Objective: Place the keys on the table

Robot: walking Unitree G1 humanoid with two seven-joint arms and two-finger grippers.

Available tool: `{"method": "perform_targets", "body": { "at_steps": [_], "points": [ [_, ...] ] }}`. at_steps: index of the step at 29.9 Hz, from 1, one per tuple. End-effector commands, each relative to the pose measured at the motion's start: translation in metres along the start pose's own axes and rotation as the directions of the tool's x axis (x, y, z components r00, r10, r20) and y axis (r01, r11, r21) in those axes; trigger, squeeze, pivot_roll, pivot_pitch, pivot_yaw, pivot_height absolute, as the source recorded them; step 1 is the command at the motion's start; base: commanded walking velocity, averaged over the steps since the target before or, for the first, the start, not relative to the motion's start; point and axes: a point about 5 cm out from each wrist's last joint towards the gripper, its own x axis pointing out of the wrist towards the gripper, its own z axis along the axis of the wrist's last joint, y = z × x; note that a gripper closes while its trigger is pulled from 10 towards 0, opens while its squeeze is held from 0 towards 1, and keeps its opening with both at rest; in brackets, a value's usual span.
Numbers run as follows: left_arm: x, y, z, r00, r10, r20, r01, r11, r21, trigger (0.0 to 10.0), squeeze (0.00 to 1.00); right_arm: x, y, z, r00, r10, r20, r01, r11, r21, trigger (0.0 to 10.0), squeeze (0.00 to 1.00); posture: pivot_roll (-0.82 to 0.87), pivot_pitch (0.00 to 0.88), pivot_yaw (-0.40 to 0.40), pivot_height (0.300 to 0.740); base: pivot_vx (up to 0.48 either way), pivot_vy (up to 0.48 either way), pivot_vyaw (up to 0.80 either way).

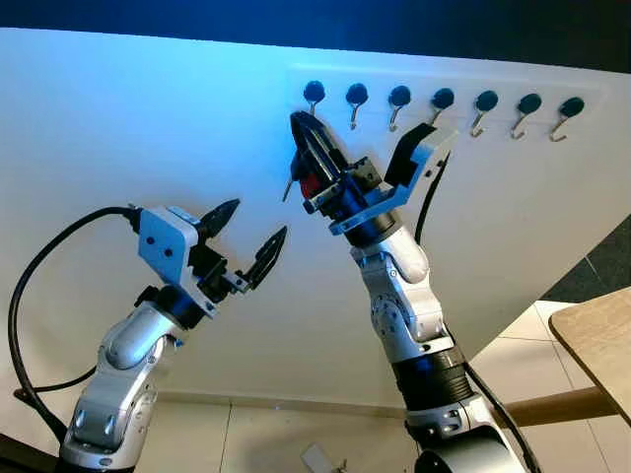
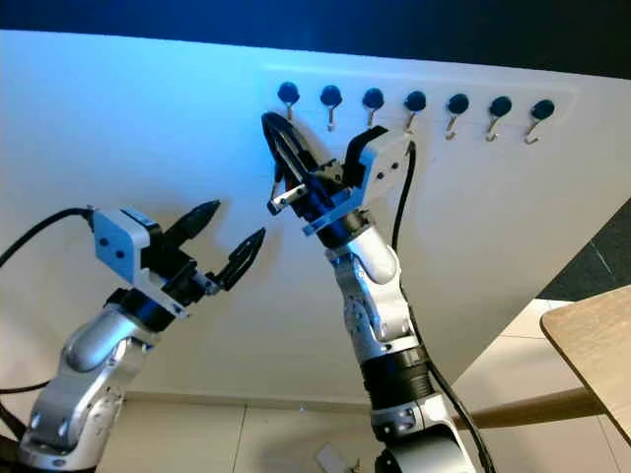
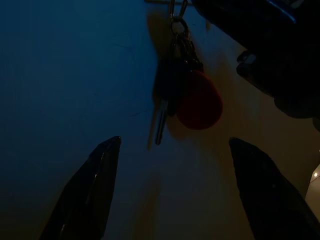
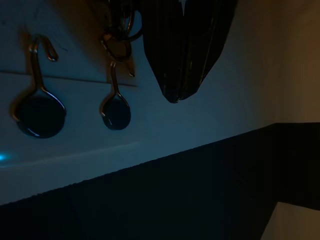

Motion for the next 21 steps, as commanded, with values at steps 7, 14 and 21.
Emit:
{"method": "perform_targets", "body": {
  "at_steps": [7,14,21],
  "points": [
    [0.002,0.003,0.003,1.000,0.001,0.003,-0.002,1.000,0.006,10.0,0.00,0.022,0.005,0.012,1.000,0.009,0.020,-0.010,0.999,0.037,0.0,0.00,0.04,0.129,-0.053,0.740,0.000,0.000,0.00],
    [0.006,0.003,0.004,1.000,-0.011,0.003,0.011,1.000,0.009,10.0,0.00,0.035,0.005,0.018,0.999,0.017,0.038,-0.018,0.999,0.036,0.8,0.00,0.05,0.135,-0.049,0.740,0.000,0.000,0.00],
    [0.006,0.003,0.006,1.000,-0.010,0.009,0.010,1.000,0.010,10.0,0.00,0.046,0.004,0.025,0.998,0.017,0.060,-0.019,0.999,0.036,1.6,0.00,0.06,0.138,-0.050,0.740,0.000,0.000,0.00]
  ]
}}
